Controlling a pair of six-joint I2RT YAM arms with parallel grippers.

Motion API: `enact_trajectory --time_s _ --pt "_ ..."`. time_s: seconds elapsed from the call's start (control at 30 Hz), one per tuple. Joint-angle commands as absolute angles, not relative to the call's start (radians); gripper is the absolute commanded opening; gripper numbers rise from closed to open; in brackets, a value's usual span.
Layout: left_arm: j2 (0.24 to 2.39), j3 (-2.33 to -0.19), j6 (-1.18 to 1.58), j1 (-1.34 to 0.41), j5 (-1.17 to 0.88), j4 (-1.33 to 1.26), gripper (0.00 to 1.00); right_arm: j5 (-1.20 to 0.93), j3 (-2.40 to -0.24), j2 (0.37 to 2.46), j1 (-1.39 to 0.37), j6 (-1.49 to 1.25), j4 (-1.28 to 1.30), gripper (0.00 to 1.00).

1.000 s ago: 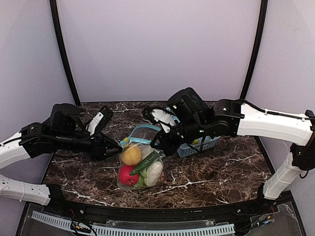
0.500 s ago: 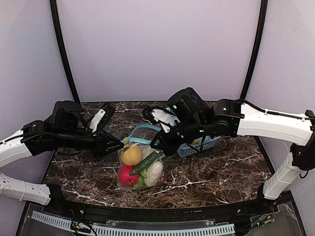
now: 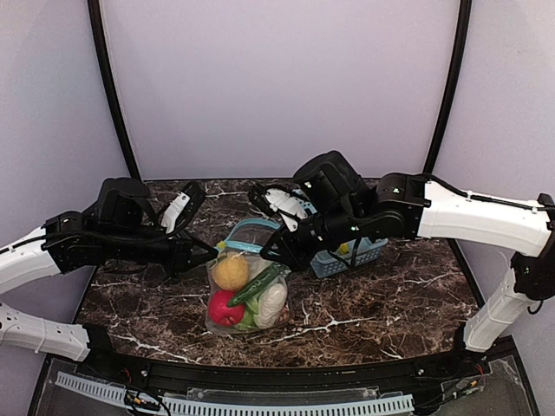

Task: Place the food in the zip-top bag and seal the zipper
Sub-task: Pass from the right arm to the left

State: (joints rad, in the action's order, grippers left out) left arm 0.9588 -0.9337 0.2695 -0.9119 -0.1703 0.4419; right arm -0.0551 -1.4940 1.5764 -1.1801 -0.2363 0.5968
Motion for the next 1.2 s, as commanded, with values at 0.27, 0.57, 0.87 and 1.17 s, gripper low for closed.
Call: enact_trajectory --time_s 0.27,0.57,0.87,1.17 --pt "0.879 -0.942 0.283 -0.904 -0.188 0.458 0.01 -0.098 -1.579 1.556 -1.172 -0.187 0.529 0.54" --pt "0.831 -0.933 0.263 -0.903 -0.271 0.456 0.01 -0.300 -1.630 1.569 -1.108 -0.129 0.515 0.74" --pt "0.851 -0.935 0.238 -0.904 -0.333 0.463 0.01 -0.455 -1.722 1.651 -1.107 -0.047 0.519 0.75" --pt "0.876 -0.936 0.228 -0.903 -0.368 0.438 0.01 -0.554 -1.767 1.746 -1.107 0.035 0.511 0.56"
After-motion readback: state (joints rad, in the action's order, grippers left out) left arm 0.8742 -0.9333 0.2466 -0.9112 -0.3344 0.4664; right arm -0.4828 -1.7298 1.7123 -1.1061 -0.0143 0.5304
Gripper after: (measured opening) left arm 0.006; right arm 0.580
